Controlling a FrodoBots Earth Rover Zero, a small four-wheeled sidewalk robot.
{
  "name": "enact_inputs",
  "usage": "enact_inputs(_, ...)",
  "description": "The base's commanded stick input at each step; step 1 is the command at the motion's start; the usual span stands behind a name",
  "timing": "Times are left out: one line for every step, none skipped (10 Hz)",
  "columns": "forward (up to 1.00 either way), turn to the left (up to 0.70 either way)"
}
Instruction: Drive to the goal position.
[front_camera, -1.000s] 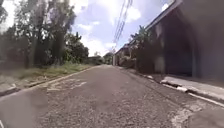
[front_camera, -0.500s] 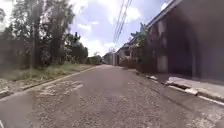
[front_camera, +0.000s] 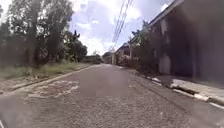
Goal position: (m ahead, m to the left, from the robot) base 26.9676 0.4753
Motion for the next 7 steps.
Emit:
enact_inputs(0.7, 0.0)
enact_inputs(0.7, 0.0)
enact_inputs(0.7, 0.0)
enact_inputs(0.7, 0.0)
enact_inputs(0.7, 0.0)
enact_inputs(0.7, 0.0)
enact_inputs(0.7, 0.0)
